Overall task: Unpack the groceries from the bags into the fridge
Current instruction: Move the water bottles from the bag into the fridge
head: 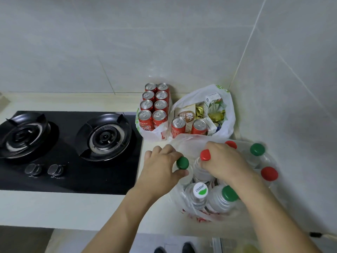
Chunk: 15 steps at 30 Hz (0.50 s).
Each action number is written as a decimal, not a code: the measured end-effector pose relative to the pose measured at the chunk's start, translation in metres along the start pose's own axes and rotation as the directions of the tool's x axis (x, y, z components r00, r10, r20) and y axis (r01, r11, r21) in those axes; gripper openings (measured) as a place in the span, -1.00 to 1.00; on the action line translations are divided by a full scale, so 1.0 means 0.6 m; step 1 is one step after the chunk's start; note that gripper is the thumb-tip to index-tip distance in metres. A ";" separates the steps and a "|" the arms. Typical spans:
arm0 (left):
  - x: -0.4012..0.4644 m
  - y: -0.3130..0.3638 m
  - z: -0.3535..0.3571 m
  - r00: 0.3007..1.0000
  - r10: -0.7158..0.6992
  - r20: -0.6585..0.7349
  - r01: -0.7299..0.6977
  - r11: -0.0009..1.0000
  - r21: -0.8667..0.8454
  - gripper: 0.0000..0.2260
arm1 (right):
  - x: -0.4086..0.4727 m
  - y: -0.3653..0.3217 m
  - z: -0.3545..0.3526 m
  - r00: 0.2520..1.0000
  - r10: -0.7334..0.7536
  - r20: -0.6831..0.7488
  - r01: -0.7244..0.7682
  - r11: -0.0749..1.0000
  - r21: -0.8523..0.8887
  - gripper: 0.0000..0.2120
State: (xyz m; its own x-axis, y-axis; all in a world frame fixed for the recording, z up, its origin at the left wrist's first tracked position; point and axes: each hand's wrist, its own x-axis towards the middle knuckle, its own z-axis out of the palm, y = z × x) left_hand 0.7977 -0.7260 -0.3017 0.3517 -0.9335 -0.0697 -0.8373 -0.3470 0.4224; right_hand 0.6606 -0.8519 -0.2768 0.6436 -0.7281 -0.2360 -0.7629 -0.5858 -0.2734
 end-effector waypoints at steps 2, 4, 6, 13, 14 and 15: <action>-0.010 0.001 -0.014 0.998 -0.012 -0.066 0.009 0.998 -0.056 -0.68 | -0.002 -0.003 -0.012 0.998 -0.001 -0.059 0.004 0.998 0.055 -0.86; -0.016 0.005 -0.043 0.987 -0.006 -0.164 -0.016 0.991 -0.132 -0.68 | -0.006 -0.014 -0.043 0.993 -0.005 -0.121 0.021 0.991 0.129 -0.85; -0.022 0.014 -0.090 0.961 -0.011 -0.276 -0.070 0.957 -0.281 -0.73 | -0.011 -0.030 -0.083 0.978 -0.019 -0.208 0.065 0.975 0.214 -0.85; -0.066 0.051 -0.275 0.802 -0.089 -0.590 -0.387 0.676 -0.627 -0.80 | -0.035 -0.144 -0.208 0.805 -0.123 -0.581 0.439 0.782 0.443 -0.80; -0.073 0.055 -0.296 0.765 -0.090 -0.638 -0.415 0.689 -0.595 -0.78 | -0.037 -0.166 -0.221 0.773 -0.117 -0.623 0.482 0.748 0.457 -0.79; -0.081 0.056 -0.314 0.728 -0.098 -0.678 -0.429 0.708 -0.562 -0.78 | -0.039 -0.189 -0.233 0.757 -0.096 -0.646 0.512 0.700 0.497 -0.78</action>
State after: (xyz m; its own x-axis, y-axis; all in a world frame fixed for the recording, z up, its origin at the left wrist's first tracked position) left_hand 0.8315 -0.6754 -0.1138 0.6219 -0.5846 0.5210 -0.5080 0.2052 0.8366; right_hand 0.7234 -0.8180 -0.1099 0.5212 -0.7253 0.4498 -0.1742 -0.6064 -0.7759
